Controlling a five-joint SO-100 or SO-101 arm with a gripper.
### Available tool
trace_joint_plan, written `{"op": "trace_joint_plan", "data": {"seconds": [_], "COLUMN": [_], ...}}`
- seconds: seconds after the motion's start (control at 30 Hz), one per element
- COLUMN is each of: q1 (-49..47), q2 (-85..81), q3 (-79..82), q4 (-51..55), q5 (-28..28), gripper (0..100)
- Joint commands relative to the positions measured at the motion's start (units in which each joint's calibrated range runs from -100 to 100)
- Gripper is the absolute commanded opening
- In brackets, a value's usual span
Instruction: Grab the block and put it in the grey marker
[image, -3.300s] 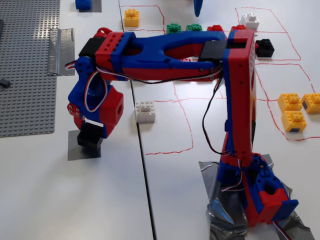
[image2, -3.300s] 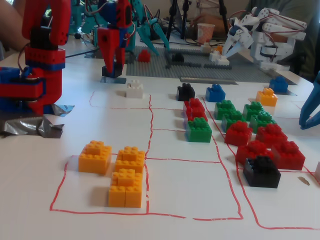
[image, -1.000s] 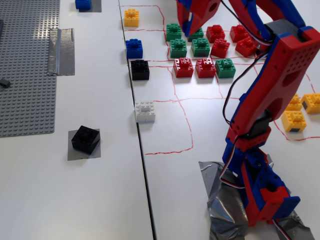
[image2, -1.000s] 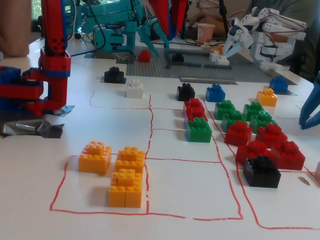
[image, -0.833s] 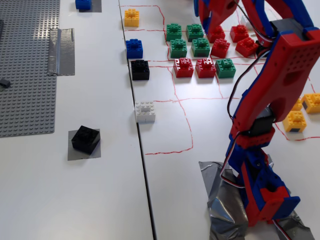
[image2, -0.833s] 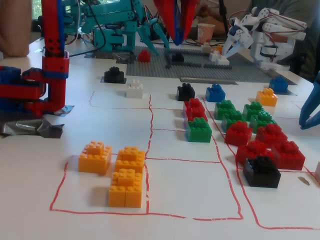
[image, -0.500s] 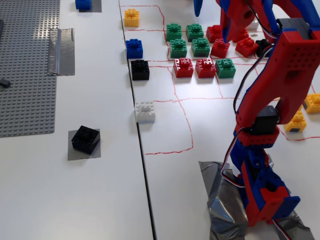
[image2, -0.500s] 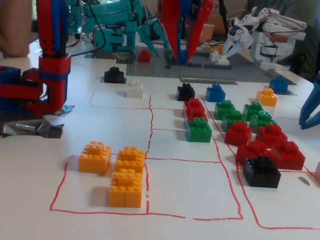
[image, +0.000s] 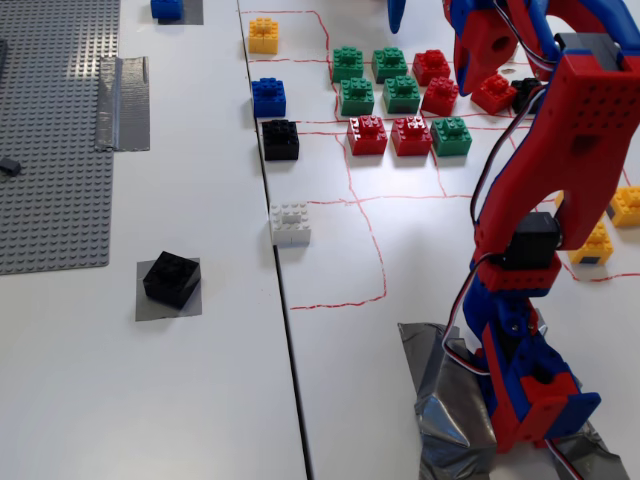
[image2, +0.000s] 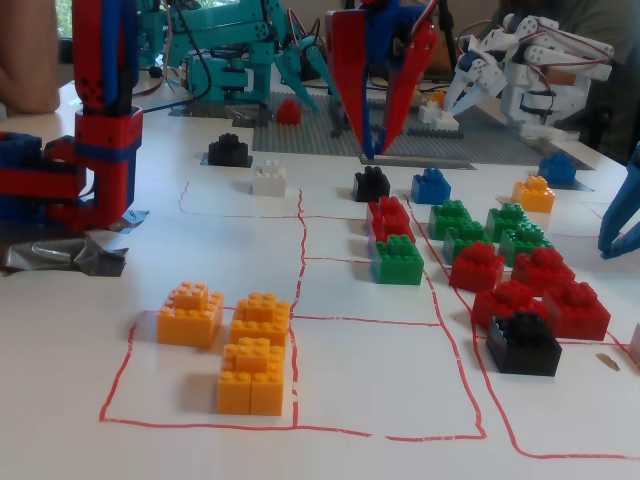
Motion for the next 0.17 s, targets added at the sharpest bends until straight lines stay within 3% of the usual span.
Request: {"op": "trace_joint_plan", "data": {"seconds": [0.0, 0.13], "q1": [0.18, 0.18], "q2": [-1.03, -0.61], "q3": [-4.27, -4.72], "q4": [-0.94, -0.94], "q5": [-0.39, -0.39], "gripper": [0, 0]}}
